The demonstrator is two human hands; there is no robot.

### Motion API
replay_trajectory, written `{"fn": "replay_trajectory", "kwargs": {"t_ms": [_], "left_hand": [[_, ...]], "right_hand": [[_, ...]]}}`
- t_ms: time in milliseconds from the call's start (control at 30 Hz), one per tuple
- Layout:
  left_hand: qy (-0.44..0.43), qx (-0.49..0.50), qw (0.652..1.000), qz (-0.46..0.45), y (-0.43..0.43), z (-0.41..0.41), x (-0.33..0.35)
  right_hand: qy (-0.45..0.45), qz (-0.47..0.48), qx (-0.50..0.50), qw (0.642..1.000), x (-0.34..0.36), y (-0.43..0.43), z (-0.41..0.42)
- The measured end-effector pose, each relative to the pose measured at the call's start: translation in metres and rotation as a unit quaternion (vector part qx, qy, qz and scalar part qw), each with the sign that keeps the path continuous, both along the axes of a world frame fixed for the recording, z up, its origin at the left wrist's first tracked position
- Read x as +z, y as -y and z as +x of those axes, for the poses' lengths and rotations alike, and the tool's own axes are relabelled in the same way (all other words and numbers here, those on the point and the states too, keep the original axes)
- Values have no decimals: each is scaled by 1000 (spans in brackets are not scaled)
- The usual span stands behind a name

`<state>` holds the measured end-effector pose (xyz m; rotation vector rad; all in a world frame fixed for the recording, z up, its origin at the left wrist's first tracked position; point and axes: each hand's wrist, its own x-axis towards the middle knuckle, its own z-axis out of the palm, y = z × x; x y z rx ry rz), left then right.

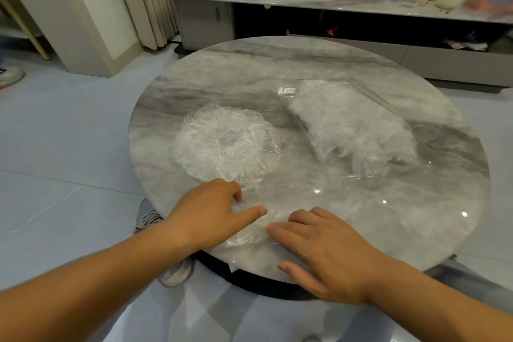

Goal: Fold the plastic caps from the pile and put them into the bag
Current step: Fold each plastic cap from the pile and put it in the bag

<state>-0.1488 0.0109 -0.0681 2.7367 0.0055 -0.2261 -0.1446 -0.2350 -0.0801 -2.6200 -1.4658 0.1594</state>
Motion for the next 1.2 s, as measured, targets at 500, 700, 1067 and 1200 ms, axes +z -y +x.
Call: {"fn": "replay_trajectory", "kwargs": {"t_ms": [500, 700, 1067, 1200], "left_hand": [[-79, 74, 979, -172, 6, 11, -2], [-186, 180, 841, -475, 10, 9, 2], [-221, 179, 730, -621, 17, 4, 3], [-248, 165, 748, -593, 24, 2, 3]], "right_hand": [[-50, 76, -71, 993, 3, -10, -5], [-76, 62, -64, 993, -5, -11, -7], [-101, 140, -61, 983, -5, 9, -11], [-22, 205, -63, 977, -2, 15, -16]]}}
